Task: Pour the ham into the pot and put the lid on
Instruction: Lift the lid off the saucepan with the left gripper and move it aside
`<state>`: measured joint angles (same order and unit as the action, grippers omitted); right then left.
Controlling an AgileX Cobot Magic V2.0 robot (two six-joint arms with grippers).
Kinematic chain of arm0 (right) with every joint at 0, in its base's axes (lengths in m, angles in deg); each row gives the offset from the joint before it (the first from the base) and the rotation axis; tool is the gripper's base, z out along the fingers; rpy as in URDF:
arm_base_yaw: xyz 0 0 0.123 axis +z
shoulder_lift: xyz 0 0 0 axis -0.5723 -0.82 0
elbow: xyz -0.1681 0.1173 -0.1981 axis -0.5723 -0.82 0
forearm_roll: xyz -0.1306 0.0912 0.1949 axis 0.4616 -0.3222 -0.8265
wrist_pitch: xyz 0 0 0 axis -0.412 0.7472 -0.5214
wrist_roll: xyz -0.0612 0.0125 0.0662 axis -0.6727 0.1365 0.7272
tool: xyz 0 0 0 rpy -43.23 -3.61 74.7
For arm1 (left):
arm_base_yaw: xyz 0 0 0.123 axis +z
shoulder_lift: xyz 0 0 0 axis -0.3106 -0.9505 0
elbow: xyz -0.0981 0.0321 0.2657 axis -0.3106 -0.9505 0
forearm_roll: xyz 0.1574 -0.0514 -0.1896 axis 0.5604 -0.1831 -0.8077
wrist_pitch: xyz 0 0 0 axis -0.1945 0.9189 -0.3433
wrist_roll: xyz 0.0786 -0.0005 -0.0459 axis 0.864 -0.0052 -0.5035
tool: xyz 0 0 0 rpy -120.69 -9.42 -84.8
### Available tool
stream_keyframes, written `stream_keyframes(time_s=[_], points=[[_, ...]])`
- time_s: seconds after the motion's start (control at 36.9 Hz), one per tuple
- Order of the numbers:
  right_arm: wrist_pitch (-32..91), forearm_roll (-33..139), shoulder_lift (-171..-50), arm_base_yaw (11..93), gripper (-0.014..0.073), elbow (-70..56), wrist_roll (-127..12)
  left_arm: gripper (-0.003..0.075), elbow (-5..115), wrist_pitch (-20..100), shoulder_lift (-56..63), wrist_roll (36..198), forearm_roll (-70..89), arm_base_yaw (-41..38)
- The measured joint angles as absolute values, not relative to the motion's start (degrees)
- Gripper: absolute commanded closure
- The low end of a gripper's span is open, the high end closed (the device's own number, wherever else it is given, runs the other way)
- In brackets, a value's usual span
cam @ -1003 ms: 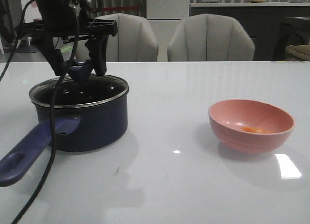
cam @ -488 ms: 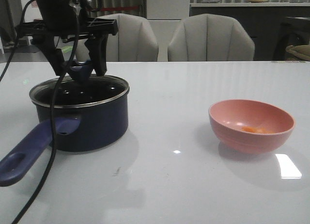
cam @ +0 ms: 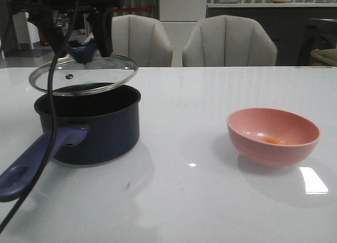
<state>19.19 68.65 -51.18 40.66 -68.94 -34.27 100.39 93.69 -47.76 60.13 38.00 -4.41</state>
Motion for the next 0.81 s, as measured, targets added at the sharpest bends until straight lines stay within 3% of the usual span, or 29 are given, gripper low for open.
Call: stream_keyframes(time_s=[0.41, 0.81], points=[[19.19, 68.65, -51.18, 40.66, 0.0447, -68.94, -34.27, 0.0388, 96.34, 95.26, -40.29, 64.25, 43.95, 6.08], [19.19, 68.65, -51.18, 40.66, 0.0447, -68.94, -34.27, 0.0388, 74.74, 82.49, -36.65, 75.02, 31.07, 21.67]])
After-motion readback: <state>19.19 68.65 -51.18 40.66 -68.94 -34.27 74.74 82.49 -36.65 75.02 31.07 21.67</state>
